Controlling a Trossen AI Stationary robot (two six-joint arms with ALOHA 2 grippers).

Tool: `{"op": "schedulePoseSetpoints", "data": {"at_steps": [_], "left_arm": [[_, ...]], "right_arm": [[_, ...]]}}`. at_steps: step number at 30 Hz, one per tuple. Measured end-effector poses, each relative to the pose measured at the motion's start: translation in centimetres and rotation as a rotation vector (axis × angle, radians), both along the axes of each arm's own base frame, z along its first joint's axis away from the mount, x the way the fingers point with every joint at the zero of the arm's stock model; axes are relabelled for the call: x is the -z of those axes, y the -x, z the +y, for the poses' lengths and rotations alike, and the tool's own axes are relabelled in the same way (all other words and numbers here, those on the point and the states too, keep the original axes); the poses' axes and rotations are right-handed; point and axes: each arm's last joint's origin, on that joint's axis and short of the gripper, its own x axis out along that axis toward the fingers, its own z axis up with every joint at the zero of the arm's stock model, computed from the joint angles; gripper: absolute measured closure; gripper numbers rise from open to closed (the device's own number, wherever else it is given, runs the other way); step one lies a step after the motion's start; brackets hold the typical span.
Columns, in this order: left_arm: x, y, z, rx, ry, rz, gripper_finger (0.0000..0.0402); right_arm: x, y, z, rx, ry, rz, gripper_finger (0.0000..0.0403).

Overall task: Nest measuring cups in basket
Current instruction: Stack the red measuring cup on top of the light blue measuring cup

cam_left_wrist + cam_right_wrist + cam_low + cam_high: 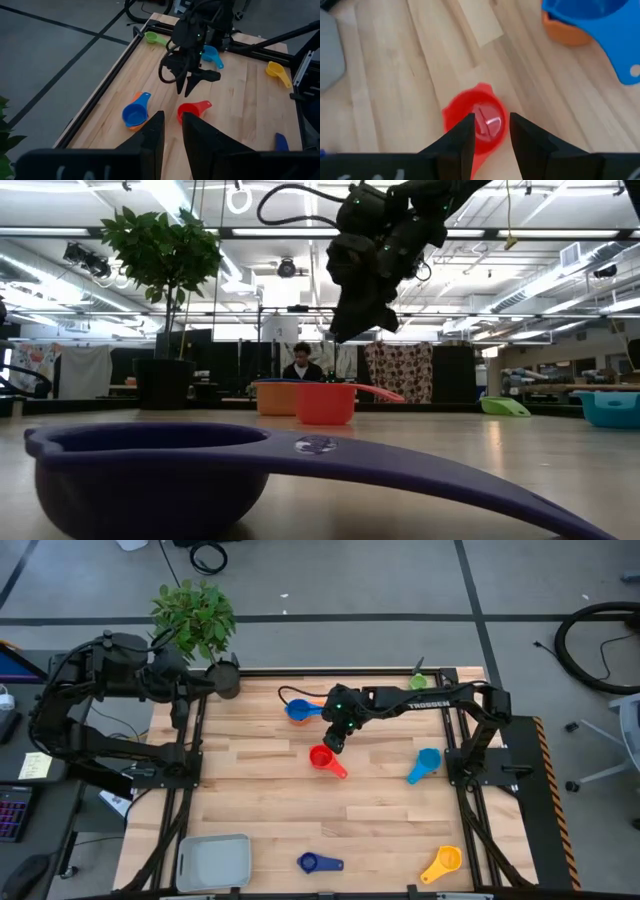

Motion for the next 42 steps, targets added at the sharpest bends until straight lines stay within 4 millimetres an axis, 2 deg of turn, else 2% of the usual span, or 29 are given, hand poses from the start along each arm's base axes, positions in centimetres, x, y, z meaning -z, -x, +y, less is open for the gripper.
{"op": "schedulePoseSetpoints", "data": {"at_steps": [9,17,35,42], "left_arm": [[0.0,0.0,0.0,-0.001,0.000,0.001,0.0328],[0.0,0.0,0.0,0.000,0.002,0.003,0.0328],[0.1,0.1,0.0,0.005,0.010,0.016,0.0328],[0.2,0.1,-0.1,0.013,0.008,0.025,0.0328]], "right_arm": [[0.4,0.5,0.6,-0.026,0.007,0.074,0.0277],[2.0,-0.4,1.3,-0.057,-0.007,0.097,0.0277],[4.7,-1.6,1.3,-0.012,-0.019,0.135,0.0278],[4.5,-1.6,1.2,0.004,0.015,0.129,0.0278]]}}
